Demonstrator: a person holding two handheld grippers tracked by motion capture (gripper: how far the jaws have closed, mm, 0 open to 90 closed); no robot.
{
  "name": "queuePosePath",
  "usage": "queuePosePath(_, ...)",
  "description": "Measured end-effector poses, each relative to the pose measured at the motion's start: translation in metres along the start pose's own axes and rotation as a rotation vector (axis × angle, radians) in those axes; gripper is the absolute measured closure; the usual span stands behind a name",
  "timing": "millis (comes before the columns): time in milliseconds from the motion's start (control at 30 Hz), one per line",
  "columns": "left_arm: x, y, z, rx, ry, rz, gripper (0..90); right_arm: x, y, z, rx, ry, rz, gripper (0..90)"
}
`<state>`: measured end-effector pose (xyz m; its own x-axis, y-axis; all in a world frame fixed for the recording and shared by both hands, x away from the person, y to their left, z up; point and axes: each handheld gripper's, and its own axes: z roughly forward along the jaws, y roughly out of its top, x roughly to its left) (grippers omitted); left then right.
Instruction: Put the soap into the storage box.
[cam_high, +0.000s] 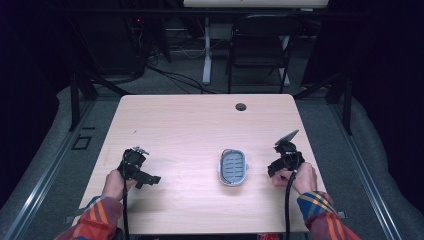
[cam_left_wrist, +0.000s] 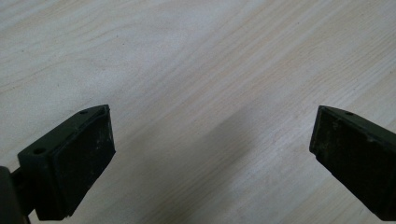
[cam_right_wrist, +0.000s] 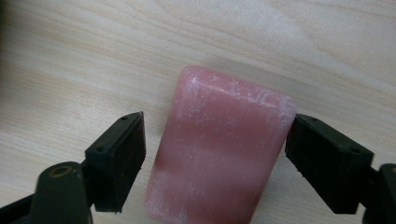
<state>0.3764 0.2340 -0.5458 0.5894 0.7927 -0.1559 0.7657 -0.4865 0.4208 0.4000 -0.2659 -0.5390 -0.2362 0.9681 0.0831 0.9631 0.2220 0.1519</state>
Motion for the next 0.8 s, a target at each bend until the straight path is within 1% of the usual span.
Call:
queuePosePath(33,0.0,0.0,0.0,0.0,0.0,0.0,0.0,0.0,0.0,0.0,0.0,0.0,0.0,21.2)
queuePosePath(67,0.0001,-0.0001,-0.0001,-0.001,-0.001,-0.001,0.0,0.0011,0.0003,0.0022,-0.004,-0.009,0.006,24.0)
queuePosePath(167,0.0001,-0.0003,0.0,0.001,-0.004,-0.001,0.1,0.0006,0.0008,0.0029,0.019,-0.006,-0.001,25.9)
queuePosePath(233,0.0001,-0.0002,0.0001,0.001,-0.006,0.0,0.1,0.0003,0.0004,0.0028,0.017,-0.006,0.007,27.0)
queuePosePath(267,0.0,0.0,0.0002,0.0,-0.008,0.002,0.1,-0.0023,0.0006,0.0014,0.042,0.004,-0.005,28.1)
queuePosePath(300,0.0,0.0,0.0002,0.0,-0.008,0.002,0.1,-0.003,0.0007,0.0011,0.049,0.002,-0.008,28.1)
queuePosePath(333,-0.0003,0.0,0.0005,-0.002,-0.007,0.002,0.1,-0.0018,-0.0003,0.0033,0.032,0.006,0.016,28.5)
queuePosePath(433,-0.0003,0.0001,0.0008,0.0,-0.009,0.002,0.1,-0.0032,0.0011,0.0034,0.066,0.003,-0.005,29.1)
queuePosePath(467,-0.0002,0.0001,0.0008,0.001,-0.01,0.002,0.1,-0.0024,0.0003,0.005,0.049,0.006,0.011,29.3)
queuePosePath(500,-0.0002,0.0001,0.0008,0.001,-0.01,0.002,0.1,-0.0024,0.0004,0.005,0.046,0.003,0.012,29.8)
queuePosePath(533,0.0001,0.0003,0.001,0.002,-0.009,0.006,0.1,-0.0027,0.0009,0.004,0.05,0.003,0.002,31.5)
queuePosePath(633,-0.0006,0.0003,0.0008,0.001,-0.011,0.005,0.1,-0.0011,0.001,0.0041,0.06,-0.006,-0.001,32.5)
queuePosePath(667,-0.0007,0.0003,0.0007,0.0,-0.011,0.006,0.1,-0.0001,0.0001,0.0068,0.043,-0.01,0.005,32.6)
queuePosePath(700,-0.0007,0.0003,0.0007,0.0,-0.011,0.006,0.1,-0.0001,0.0001,0.0068,0.043,-0.01,0.005,32.6)
queuePosePath(733,-0.0004,0.0004,0.0005,0.002,-0.01,0.012,0.1,-0.0002,0.0004,0.0071,0.057,-0.006,0.001,32.4)
queuePosePath(767,-0.0005,0.0004,0.0004,0.002,-0.01,0.013,0.1,0.0006,0.0008,0.0068,0.068,-0.018,-0.004,34.1)
queuePosePath(800,-0.0005,0.0003,0.0004,0.003,-0.011,0.013,0.1,0.0009,0.0009,0.0061,0.068,-0.018,-0.006,36.1)
